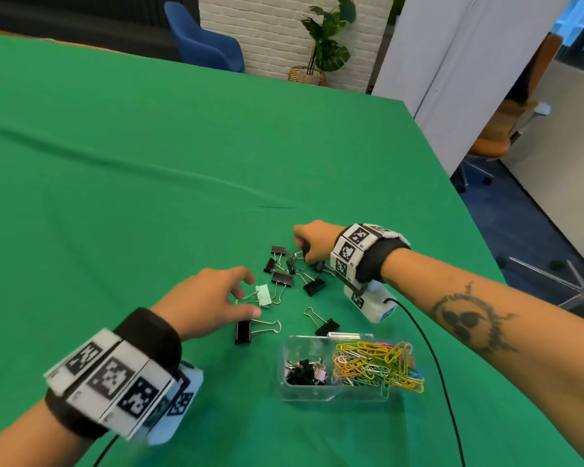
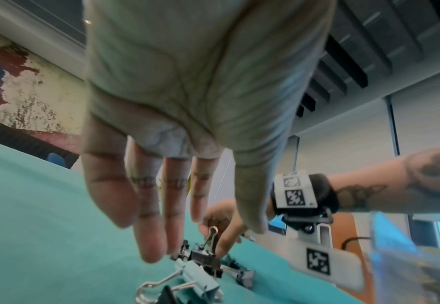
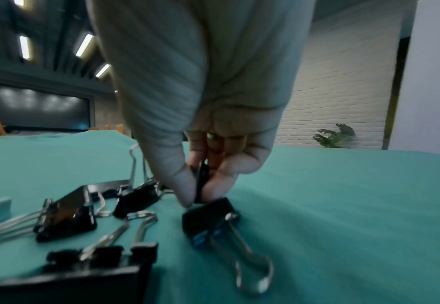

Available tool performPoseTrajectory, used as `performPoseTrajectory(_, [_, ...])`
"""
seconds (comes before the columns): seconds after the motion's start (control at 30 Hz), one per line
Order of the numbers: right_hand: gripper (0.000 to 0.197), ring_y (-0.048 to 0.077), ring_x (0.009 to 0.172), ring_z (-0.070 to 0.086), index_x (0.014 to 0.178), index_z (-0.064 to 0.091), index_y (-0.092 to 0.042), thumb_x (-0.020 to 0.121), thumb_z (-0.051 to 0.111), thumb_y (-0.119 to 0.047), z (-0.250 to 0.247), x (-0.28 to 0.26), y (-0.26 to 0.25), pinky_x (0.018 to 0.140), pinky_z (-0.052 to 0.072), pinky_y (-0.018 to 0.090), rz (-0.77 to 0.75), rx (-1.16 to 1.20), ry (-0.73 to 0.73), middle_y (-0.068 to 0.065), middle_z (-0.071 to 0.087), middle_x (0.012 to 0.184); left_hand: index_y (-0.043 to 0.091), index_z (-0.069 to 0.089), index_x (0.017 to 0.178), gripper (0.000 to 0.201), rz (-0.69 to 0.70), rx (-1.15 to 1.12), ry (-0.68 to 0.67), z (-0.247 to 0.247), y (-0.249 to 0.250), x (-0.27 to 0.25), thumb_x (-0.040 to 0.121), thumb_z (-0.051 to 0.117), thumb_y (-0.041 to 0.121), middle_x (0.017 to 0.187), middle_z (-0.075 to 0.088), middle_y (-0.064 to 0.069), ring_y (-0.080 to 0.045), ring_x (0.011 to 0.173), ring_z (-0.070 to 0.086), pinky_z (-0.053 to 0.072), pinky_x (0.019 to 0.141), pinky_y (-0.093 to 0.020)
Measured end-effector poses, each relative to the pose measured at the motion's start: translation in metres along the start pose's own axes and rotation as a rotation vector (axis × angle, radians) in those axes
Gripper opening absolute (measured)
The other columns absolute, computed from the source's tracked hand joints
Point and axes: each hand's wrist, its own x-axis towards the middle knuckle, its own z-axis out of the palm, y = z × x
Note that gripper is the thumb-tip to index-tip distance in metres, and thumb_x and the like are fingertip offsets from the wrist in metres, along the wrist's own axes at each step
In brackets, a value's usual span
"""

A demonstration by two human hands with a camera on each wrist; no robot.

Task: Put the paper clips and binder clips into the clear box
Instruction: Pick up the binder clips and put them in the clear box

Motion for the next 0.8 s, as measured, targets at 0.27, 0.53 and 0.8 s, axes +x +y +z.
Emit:
performPoseTrajectory(0.27, [0.012,0.005,0.06,0.055,0.083,0.046,-0.013,0.093,0.041,-0.009,-0.008,-0.021,0.028,0.047,0.044,0.015,0.129,0.422,-0.033,-0.003,0.056,0.073,0.016,0.056,0.117,0.026,-0.08,0.3,-0.026,-0.016,0.02,0.081,0.092,0.049,0.015,0.122,0.058,-0.008,-0.024,0.106,0.058,0.045,0.09,-0.031])
performPoseTrajectory(0.53, [0.01,0.009,0.057,0.039,0.098,0.045,-0.014,0.094,0.043,-0.023,-0.011,-0.024,0.009,0.05,0.034,0.019,0.098,0.421,-0.067,-0.003,0.043,0.07,0.015,0.053,0.117,0.048,-0.107,0.296,-0.144,-0.019,0.026,0.115,0.074,0.074,0.016,0.123,0.057,-0.01,-0.028,0.107,0.057,0.047,0.092,-0.035])
performPoseTrajectory(0.8, [0.013,0.009,0.058,0.048,0.091,0.064,-0.004,0.088,0.059,-0.015,-0.013,-0.008,-0.005,0.048,0.038,0.014,0.096,0.18,-0.059,-0.004,0.049,0.061,0.013,0.056,0.108,0.047,-0.029,0.291,-0.134,-0.009,0.027,0.116,0.067,0.08,0.019,0.116,0.06,-0.01,-0.029,0.102,0.059,0.049,0.086,-0.037])
